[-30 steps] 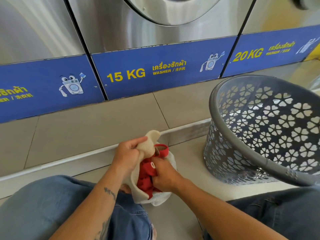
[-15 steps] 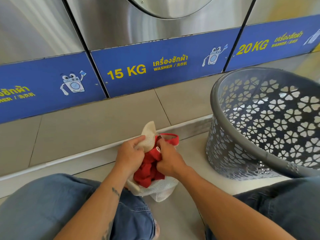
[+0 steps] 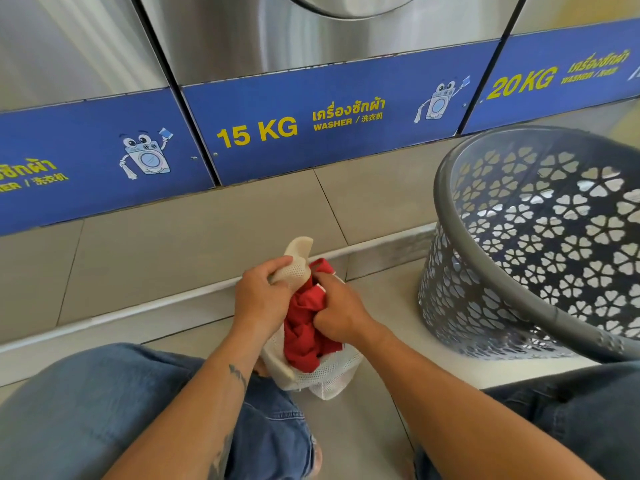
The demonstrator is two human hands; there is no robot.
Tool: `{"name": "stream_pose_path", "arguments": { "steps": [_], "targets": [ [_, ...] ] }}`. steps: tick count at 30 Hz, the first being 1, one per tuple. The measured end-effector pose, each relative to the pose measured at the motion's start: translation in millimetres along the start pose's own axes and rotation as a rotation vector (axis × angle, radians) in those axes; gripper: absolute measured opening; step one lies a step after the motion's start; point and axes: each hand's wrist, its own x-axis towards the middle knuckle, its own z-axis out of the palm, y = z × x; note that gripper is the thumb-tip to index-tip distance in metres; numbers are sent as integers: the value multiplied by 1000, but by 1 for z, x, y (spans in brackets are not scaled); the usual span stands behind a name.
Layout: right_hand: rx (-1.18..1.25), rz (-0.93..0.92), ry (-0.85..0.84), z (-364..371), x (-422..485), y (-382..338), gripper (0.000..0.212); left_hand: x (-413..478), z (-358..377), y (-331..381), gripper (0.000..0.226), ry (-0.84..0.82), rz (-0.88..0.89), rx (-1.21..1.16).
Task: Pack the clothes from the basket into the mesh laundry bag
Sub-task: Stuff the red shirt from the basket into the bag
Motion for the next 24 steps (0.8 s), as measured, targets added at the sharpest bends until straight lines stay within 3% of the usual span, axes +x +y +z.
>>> {"name": "stream_pose_path", "arguments": {
  "steps": [8, 11, 15, 20, 22, 24],
  "targets": [
    [-132, -198, -152, 24, -7, -13, 27, -1, -14, -9, 51, 144, -199, -311],
    [-82, -96, -295, 23, -2, 3, 32, -5, -17, -10, 48, 69, -200, -399],
    [-85, 8, -315, 16, 11, 19, 46, -3, -20, -8, 44, 26, -204, -454],
    [-134, 75, -180, 20, 11, 7, 101, -8, -13, -5, 36, 31, -120, -299],
    [-70, 127, -91, 18, 12, -2, 106, -10, -12, -3, 34, 27, -106, -253],
    [54, 195, -4, 11, 13, -9, 94, -12, -12, 0, 35, -44, -111, -245]
  ]
}}
